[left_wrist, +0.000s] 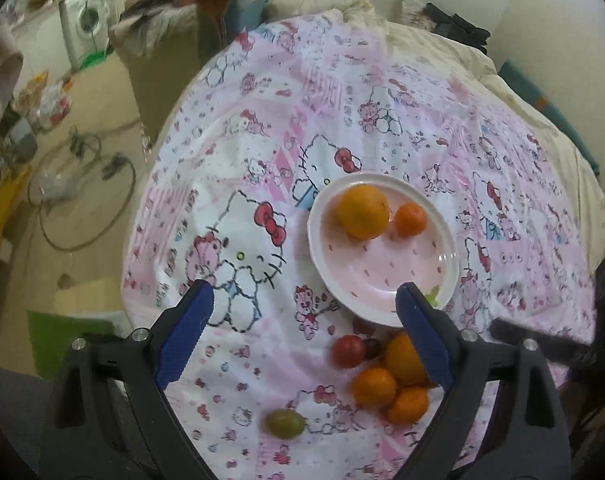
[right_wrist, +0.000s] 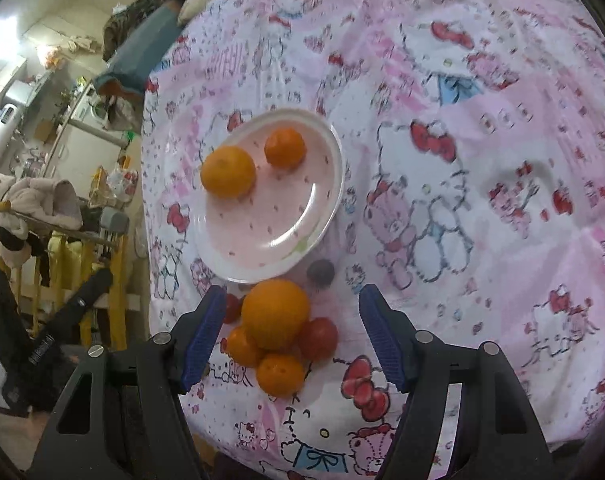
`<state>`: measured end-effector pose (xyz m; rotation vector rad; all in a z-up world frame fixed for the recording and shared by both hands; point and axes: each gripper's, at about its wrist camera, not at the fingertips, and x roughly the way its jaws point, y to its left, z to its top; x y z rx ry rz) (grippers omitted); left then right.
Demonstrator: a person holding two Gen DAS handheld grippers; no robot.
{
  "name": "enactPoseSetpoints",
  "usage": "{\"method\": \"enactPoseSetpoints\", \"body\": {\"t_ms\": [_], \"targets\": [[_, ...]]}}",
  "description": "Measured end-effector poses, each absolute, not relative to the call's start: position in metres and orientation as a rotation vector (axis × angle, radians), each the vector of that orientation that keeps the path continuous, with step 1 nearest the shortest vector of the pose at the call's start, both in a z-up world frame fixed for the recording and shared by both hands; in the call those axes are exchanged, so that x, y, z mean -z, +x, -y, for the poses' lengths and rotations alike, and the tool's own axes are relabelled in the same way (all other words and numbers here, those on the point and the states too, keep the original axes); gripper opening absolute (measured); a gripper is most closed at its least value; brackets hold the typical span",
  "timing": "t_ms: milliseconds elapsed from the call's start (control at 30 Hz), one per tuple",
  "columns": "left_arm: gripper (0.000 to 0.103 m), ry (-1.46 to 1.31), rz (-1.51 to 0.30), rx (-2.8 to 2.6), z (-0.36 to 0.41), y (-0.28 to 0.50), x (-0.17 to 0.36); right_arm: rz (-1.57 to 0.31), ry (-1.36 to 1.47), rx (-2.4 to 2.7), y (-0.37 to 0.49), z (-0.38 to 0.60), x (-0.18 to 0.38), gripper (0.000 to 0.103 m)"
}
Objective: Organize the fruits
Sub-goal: 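Move the right gripper to another large orange and grasp it, then grasp a red cherry tomato with the left gripper while the right gripper lifts the orange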
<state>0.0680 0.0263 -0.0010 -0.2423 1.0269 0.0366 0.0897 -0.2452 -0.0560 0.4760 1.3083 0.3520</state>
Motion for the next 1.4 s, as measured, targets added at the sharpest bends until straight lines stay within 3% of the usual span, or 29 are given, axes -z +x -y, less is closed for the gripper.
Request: {"method": "enactPoseSetpoints", "body": {"t_ms": [600, 1000, 1067, 1400], "targets": [[0.091, -0.162, -1.040, -0.021, -0.019, 0.062, 0.002, -1.472, 0.312, -0.393, 0.100, 0.179, 0.106, 0.071], [0.091, -0.149, -1.058, -0.024, -0.018, 0.062, 0.007, -1.479, 0.229, -0.396, 0.104, 0.167, 0.121, 0.071], [0.091, -0.136, -1.068, -0.032, -0.017, 0.063, 0.010, -1.474, 0.221, -0.426, 0.103, 0.164, 0.120, 0.061], [0.090, -0.200, -1.167, -0.020, -0.024, 0.067, 0.030, -1.402, 0.318, -0.489, 0.092, 0.194, 0.098, 0.059]]}}
